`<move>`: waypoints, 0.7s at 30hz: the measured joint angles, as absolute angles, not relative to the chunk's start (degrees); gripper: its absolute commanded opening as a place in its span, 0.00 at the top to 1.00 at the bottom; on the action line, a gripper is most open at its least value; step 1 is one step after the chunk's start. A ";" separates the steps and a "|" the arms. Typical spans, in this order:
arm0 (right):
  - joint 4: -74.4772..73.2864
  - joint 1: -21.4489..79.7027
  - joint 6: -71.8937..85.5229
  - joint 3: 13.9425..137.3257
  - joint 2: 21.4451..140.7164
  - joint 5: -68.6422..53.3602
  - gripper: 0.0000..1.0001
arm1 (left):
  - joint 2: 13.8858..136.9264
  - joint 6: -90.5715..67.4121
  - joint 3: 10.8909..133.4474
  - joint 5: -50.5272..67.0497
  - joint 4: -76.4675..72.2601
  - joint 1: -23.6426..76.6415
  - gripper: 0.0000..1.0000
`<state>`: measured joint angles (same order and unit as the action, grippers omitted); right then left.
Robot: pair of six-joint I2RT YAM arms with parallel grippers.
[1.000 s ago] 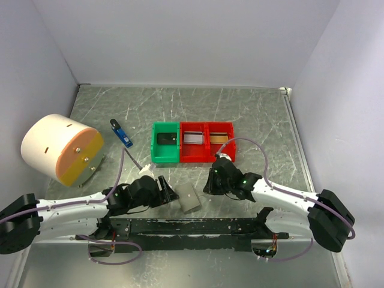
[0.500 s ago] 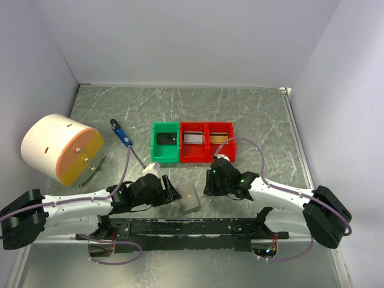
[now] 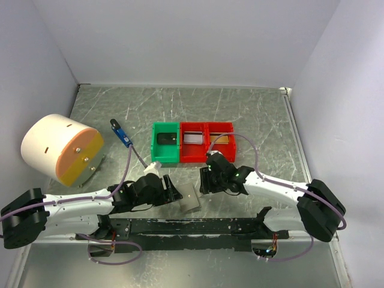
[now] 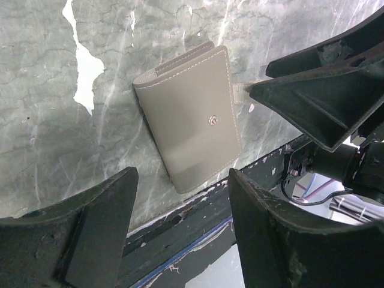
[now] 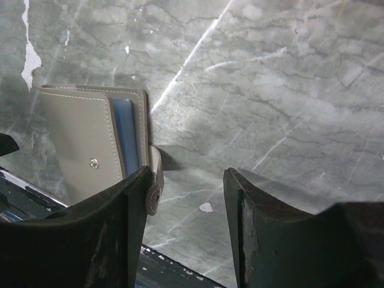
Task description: Take the credit cards out of the card holder
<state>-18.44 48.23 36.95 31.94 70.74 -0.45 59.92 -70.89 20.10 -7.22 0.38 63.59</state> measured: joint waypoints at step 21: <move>-24.05 55.57 34.33 40.01 78.48 4.97 0.95 | 58.76 -70.72 20.21 -7.25 2.81 63.88 0.25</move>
<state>-24.05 55.57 34.33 40.01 78.48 4.97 58.76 -70.72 20.21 -7.25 2.81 63.88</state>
